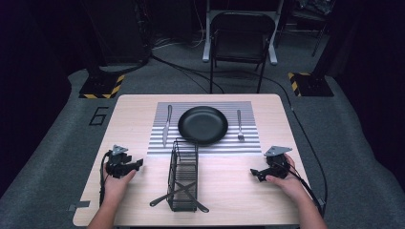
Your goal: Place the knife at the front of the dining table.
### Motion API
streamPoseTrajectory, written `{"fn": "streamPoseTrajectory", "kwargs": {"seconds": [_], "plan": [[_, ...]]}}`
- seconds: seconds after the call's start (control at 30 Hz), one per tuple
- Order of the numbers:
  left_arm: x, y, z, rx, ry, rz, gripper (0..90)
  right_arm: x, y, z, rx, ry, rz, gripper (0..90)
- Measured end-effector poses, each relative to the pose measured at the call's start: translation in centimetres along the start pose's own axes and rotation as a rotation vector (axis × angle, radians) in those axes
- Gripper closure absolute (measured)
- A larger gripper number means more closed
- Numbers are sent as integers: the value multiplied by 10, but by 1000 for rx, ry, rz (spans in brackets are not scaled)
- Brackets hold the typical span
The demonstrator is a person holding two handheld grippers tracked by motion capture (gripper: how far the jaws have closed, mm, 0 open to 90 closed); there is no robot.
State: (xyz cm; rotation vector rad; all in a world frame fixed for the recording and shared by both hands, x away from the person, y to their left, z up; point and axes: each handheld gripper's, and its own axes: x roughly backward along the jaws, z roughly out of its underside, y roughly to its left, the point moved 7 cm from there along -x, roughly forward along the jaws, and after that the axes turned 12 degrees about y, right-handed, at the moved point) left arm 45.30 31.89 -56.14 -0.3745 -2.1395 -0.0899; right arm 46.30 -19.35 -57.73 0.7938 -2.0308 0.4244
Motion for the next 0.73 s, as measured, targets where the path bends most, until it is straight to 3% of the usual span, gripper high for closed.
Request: {"fn": "streamPoseTrajectory", "kwargs": {"seconds": [0.27, 0.43, 0.57, 0.73], "plan": [[-3, 12, 4, 9, 11, -48, 422, 0, 0, 0, 0, 0, 0, 0], [-3, 13, 6, -3, 29, -76, 455, 0, 0, 0, 0, 0, 0, 0], [-4, 13, 6, 7, 12, -90, 436, 0, 0, 0, 0, 0, 0, 0], [-3, 15, 6, -30, 9, -130, 417, 0, 0, 0, 0, 0, 0, 0]]}}
